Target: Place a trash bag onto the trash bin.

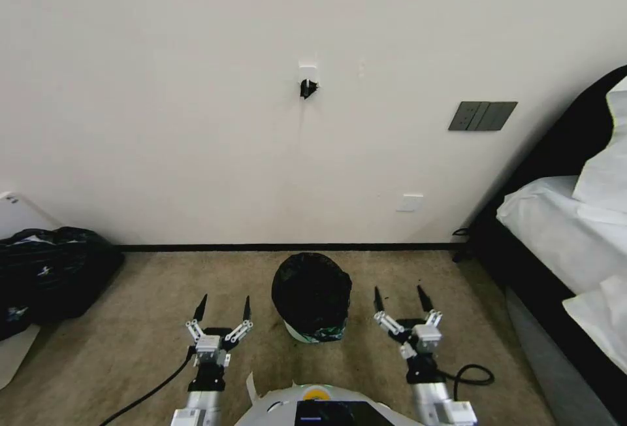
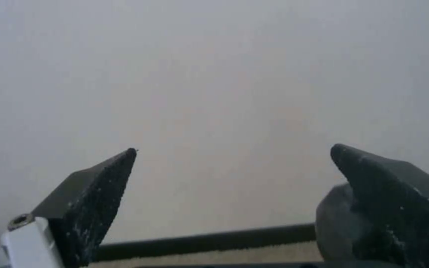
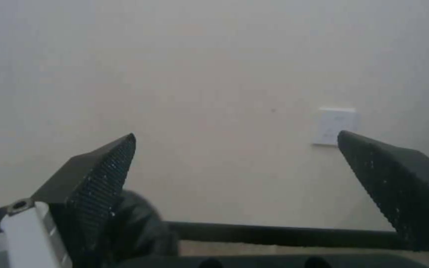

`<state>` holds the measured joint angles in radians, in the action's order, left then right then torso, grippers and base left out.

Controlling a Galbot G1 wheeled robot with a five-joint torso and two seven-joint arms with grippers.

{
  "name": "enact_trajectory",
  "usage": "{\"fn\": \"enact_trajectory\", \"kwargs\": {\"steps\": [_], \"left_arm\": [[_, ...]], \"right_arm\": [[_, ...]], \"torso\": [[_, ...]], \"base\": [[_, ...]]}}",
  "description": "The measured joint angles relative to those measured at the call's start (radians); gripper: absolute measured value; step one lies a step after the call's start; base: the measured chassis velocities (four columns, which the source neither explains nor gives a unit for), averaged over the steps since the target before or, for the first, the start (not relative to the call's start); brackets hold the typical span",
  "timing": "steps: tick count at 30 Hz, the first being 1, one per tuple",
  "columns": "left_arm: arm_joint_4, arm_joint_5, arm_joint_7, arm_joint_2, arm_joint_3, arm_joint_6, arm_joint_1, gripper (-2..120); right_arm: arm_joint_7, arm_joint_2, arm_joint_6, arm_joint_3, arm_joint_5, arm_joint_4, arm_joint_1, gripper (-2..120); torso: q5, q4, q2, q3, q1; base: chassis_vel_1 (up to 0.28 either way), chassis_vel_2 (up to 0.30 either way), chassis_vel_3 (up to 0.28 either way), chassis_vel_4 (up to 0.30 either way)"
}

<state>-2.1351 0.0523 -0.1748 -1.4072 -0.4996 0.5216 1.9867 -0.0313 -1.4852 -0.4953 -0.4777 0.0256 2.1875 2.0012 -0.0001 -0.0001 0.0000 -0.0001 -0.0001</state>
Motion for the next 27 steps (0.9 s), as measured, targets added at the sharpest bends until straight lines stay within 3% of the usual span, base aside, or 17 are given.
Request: {"fn": "enact_trajectory", "kwargs": {"steps": [27], "left_arm": [[0.013, -0.013, 0.014, 0.013, 0.013, -0.022, -0.04, 100]], "right_arm": [[0.013, 0.022, 0.026, 0.035, 0.017, -0.001, -0.006, 100]], "torso": [[0.0001, 0.0001, 0.0, 0.0, 0.0]], "base": [[0.0, 0.0, 0.0, 0.0]]}}
